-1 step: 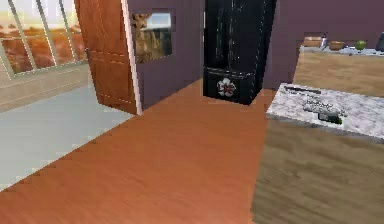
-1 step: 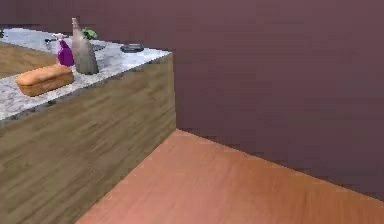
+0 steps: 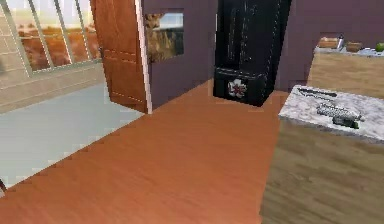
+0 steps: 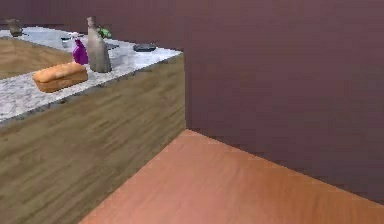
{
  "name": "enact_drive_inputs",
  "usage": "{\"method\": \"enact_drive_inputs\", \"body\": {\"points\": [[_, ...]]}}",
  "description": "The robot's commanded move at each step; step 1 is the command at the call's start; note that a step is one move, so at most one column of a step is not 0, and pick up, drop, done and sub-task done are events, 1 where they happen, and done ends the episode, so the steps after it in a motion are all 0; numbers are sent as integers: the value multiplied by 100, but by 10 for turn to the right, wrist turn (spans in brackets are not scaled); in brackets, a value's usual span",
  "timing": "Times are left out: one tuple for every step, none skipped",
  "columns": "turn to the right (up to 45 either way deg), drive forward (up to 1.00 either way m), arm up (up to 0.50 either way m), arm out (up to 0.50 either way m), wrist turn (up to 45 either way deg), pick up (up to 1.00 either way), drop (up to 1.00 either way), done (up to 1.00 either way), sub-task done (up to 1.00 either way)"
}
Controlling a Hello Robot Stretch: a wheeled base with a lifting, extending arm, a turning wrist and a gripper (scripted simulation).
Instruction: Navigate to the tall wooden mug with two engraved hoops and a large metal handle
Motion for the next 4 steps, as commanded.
{"method": "enact_drive_inputs", "body": {"points": [[0,60,0,0,0,0,0,0,0],[90,0,0,0,0,0,0,0,0],[0,90,0,0,0,0,0,0,0],[420,0,0,0,0,0,0,0,0]]}}
